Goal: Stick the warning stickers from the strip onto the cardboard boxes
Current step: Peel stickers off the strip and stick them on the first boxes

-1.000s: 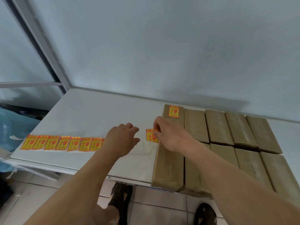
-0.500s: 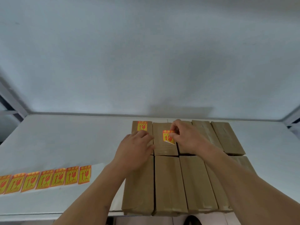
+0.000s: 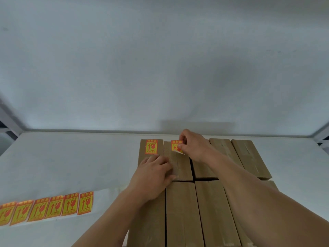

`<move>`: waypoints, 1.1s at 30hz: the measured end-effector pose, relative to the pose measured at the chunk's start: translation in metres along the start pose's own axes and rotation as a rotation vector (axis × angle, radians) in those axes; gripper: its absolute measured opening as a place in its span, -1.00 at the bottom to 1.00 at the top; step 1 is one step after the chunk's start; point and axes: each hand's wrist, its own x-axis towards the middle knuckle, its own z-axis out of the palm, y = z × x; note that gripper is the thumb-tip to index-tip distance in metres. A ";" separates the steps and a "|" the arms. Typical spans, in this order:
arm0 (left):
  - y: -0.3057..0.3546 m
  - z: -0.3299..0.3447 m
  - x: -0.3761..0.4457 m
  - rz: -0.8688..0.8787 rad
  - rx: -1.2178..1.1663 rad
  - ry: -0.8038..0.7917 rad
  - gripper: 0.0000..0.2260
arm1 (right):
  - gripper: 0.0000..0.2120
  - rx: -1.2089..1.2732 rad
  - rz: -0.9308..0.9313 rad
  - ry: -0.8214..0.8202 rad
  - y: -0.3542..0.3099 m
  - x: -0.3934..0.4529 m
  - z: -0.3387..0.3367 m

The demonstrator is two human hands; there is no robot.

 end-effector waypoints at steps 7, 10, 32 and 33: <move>-0.003 0.002 -0.002 -0.001 -0.016 0.008 -0.61 | -0.84 -0.022 -0.006 -0.005 -0.001 0.009 0.007; -0.002 0.002 -0.002 -0.003 -0.015 0.011 -0.62 | -0.82 -0.026 -0.004 -0.005 -0.001 0.012 0.008; 0.000 0.000 -0.002 -0.019 -0.046 -0.011 -0.62 | -0.75 -0.034 0.004 0.084 0.001 0.011 0.017; 0.000 0.000 -0.002 -0.019 -0.046 -0.011 -0.62 | -0.78 -0.024 0.015 0.092 0.001 0.011 0.017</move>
